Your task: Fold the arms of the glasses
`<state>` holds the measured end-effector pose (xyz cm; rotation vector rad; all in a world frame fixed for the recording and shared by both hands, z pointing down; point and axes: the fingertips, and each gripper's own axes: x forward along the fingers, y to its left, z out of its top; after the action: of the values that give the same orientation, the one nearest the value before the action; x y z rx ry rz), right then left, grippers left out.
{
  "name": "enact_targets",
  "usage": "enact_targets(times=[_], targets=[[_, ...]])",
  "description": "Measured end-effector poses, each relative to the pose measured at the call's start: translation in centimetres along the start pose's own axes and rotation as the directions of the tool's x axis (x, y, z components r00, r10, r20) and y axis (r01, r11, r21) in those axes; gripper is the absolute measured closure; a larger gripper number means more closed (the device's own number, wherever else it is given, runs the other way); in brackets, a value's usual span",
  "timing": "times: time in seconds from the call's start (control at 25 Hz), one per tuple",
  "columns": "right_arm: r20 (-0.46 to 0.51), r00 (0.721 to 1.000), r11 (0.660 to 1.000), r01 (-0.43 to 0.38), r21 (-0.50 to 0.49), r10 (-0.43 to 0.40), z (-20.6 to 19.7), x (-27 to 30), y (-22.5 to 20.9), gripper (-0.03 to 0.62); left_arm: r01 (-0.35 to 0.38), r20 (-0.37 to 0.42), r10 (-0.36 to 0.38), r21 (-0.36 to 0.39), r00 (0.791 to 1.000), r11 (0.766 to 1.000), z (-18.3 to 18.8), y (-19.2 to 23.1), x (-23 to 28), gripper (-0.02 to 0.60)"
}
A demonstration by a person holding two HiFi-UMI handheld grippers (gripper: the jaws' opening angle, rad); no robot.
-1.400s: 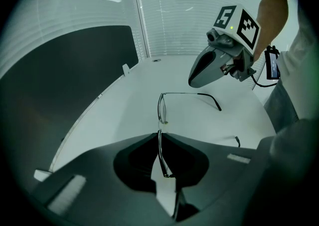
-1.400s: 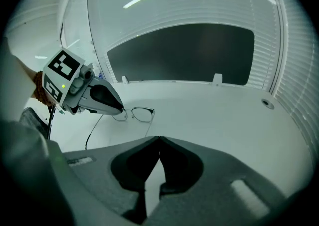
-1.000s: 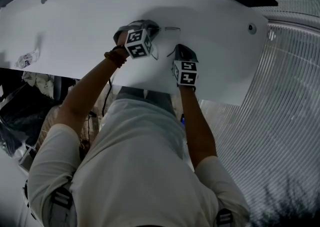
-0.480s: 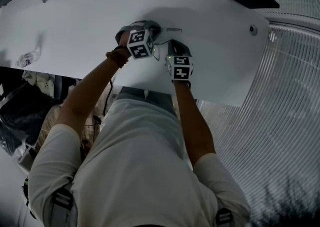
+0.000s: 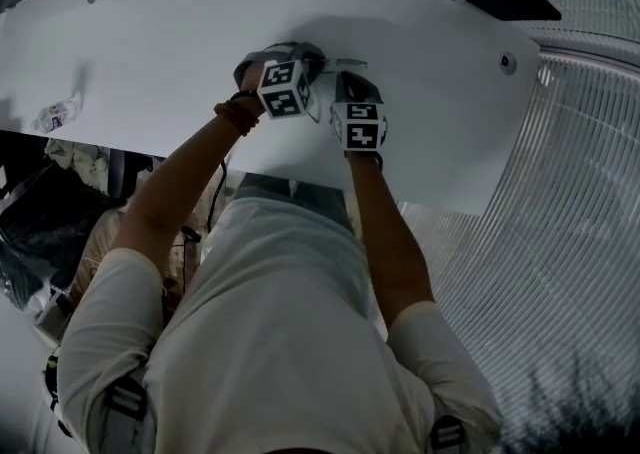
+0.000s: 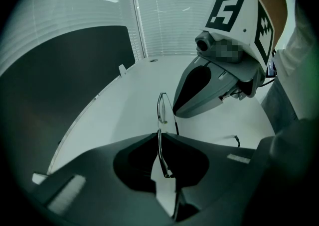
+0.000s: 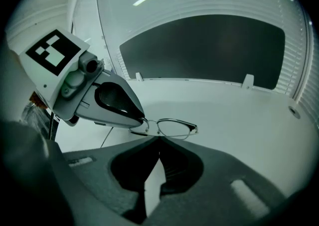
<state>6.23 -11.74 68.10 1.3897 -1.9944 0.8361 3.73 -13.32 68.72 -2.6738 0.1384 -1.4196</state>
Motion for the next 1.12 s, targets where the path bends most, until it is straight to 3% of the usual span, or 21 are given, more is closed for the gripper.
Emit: enact_targets(times=[0.4, 0.56, 0.8, 1.12], targets=[[0.006, 1.000, 1.000, 0.004, 0.006, -0.004, -0.7, -2.2, 0.6, 0.592, 0.005, -0.003, -0.005, 0.007, 1.000, 1.000, -0.1, -0.1, 0.1, 0.552], [0.016, 0.998, 0.998, -0.054, -0.033, 0.055, -1.7, -4.3, 4.3, 0.592, 0.005, -0.002, -0.005, 0.014, 1.000, 1.000, 0.0, -0.1, 0.0, 0.554], [-0.019, 0.978, 0.976, -0.211, -0.047, 0.210, -3.9, -5.0, 11.6, 0.592, 0.013, -0.001, -0.013, 0.012, 1.000, 1.000, -0.1, -0.2, 0.0, 0.552], [-0.092, 0.972, 0.970, -0.223, -0.099, 0.214, -6.1, -2.5, 12.1, 0.592, 0.016, -0.005, -0.016, 0.026, 1.000, 1.000, -0.1, -0.3, 0.0, 0.552]])
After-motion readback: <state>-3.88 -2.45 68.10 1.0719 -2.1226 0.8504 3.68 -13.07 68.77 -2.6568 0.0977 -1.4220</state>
